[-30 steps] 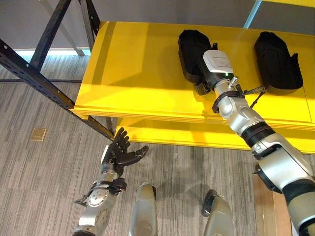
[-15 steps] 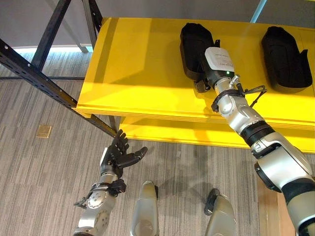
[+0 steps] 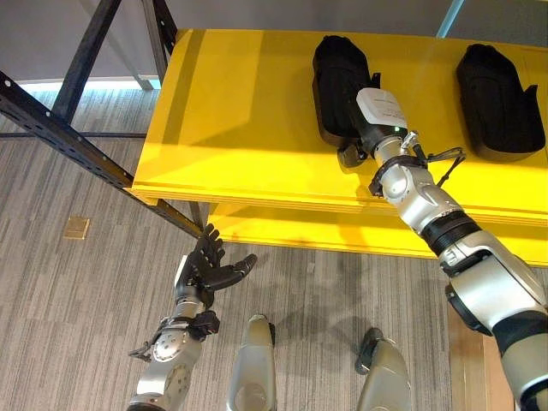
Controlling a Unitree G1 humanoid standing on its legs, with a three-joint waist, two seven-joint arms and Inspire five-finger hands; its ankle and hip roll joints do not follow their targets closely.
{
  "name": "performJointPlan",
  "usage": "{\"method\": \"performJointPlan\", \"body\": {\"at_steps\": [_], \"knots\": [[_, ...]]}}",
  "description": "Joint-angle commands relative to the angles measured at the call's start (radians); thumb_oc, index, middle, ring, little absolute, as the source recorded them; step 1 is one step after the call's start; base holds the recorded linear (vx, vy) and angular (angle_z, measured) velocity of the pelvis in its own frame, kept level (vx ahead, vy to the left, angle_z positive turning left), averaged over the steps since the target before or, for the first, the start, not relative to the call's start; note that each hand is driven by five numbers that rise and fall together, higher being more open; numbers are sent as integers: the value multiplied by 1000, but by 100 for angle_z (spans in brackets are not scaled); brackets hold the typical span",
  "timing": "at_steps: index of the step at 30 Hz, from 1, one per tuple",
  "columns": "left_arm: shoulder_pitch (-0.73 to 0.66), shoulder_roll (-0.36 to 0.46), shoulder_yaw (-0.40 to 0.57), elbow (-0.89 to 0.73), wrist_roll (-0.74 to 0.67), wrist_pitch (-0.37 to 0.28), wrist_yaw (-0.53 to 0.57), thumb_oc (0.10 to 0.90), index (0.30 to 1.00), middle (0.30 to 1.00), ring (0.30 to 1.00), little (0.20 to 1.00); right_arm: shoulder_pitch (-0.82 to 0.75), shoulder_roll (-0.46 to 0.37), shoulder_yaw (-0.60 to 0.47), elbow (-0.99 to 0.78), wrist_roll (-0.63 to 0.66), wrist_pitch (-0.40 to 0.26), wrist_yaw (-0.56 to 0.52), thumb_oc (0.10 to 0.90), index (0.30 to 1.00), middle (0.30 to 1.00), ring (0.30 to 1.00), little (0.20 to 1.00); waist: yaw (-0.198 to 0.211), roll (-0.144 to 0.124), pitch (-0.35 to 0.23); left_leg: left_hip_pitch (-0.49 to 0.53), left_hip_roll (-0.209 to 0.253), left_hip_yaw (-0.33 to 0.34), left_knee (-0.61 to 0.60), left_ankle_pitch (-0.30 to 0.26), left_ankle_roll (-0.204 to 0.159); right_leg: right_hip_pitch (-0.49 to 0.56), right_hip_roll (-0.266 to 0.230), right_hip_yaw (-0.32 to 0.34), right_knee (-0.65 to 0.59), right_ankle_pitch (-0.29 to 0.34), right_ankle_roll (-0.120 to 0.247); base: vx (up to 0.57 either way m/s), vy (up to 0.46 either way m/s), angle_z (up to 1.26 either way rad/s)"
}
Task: Move parts from the plastic box to the shelf.
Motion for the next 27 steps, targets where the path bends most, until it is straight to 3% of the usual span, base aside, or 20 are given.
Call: {"method": "performJointPlan", "body": {"at_steps": [1, 27], "knots": [[-12, 72, 5, -117, 14, -97, -5, 900, 1000, 1000, 1000, 1000, -75, -28, -27, -81, 9, -36, -23, 900, 1000, 1000, 1000, 1000, 6, -13, -27, -27, 15, -53, -35, 74, 21, 72, 3, 26, 75, -79, -31, 0, 0, 0], [0, 54, 30, -112, 32, -83, 5, 900, 1000, 1000, 1000, 1000, 78, -64, -139, -435, -32, -81, -19, 900, 1000, 1000, 1000, 1000, -24, -16, -22, -27, 26, -50, -34, 70, 18, 65, 10, 29, 88, -91, -33, 3, -7, -1]]}}
